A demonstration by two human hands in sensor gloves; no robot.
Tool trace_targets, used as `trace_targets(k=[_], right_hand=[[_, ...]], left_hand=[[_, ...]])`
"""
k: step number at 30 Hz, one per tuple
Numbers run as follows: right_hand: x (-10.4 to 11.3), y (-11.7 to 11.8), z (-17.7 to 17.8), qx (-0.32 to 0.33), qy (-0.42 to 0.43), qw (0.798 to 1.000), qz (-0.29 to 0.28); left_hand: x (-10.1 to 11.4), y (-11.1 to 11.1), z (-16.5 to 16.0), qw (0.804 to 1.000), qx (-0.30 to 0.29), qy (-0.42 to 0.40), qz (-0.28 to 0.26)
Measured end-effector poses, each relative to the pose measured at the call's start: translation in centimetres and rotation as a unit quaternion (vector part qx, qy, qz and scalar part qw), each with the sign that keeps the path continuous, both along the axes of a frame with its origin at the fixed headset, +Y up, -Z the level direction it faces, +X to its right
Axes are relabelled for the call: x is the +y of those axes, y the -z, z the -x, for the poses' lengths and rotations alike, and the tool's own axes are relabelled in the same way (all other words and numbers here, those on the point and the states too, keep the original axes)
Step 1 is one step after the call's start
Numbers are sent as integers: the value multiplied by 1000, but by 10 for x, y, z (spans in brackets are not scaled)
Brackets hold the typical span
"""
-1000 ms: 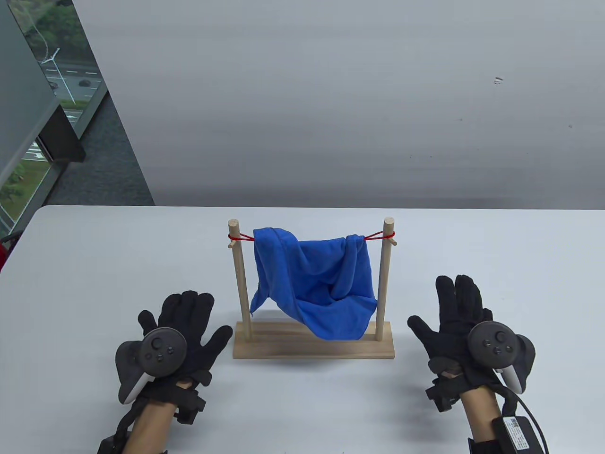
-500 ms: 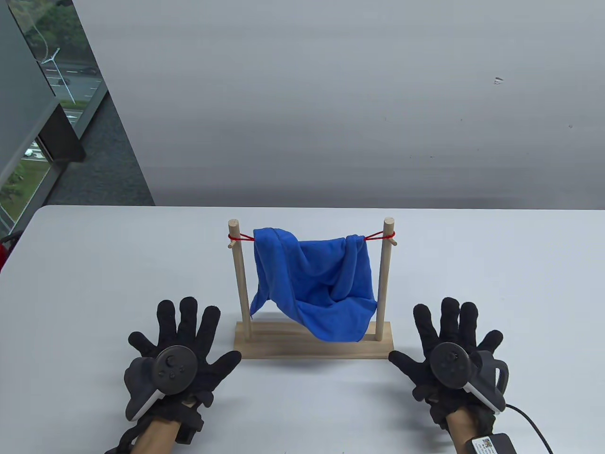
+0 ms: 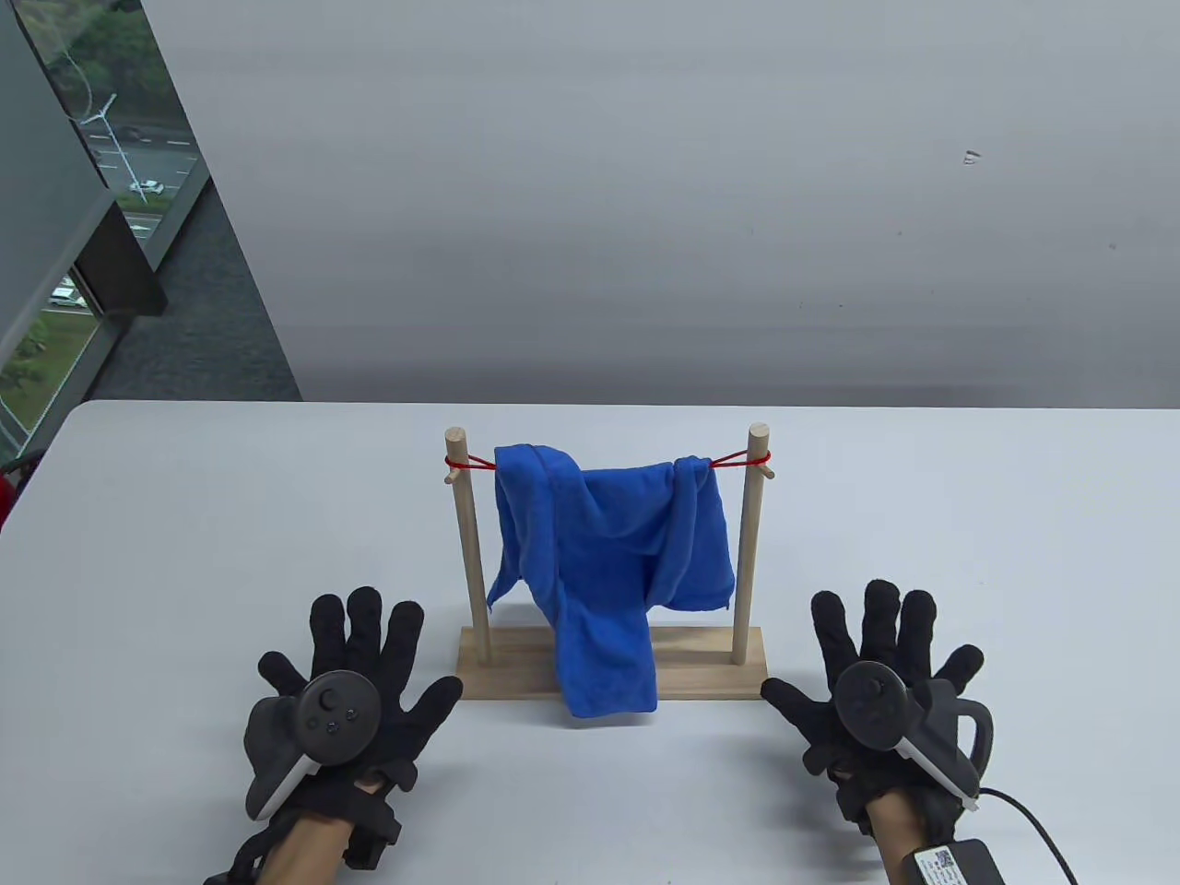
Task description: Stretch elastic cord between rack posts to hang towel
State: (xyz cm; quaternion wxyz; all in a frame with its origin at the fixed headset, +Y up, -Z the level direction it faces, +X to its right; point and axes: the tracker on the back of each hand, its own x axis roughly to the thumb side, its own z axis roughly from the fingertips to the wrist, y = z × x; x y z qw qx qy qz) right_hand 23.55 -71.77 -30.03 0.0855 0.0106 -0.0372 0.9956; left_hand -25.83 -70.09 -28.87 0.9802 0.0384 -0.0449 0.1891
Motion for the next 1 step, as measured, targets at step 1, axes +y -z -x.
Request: trace_targets(k=[1], right_hand=[[0, 0, 0, 0, 1, 1000, -1]], left_hand=[[-1, 0, 0, 1000, 0, -1, 0]])
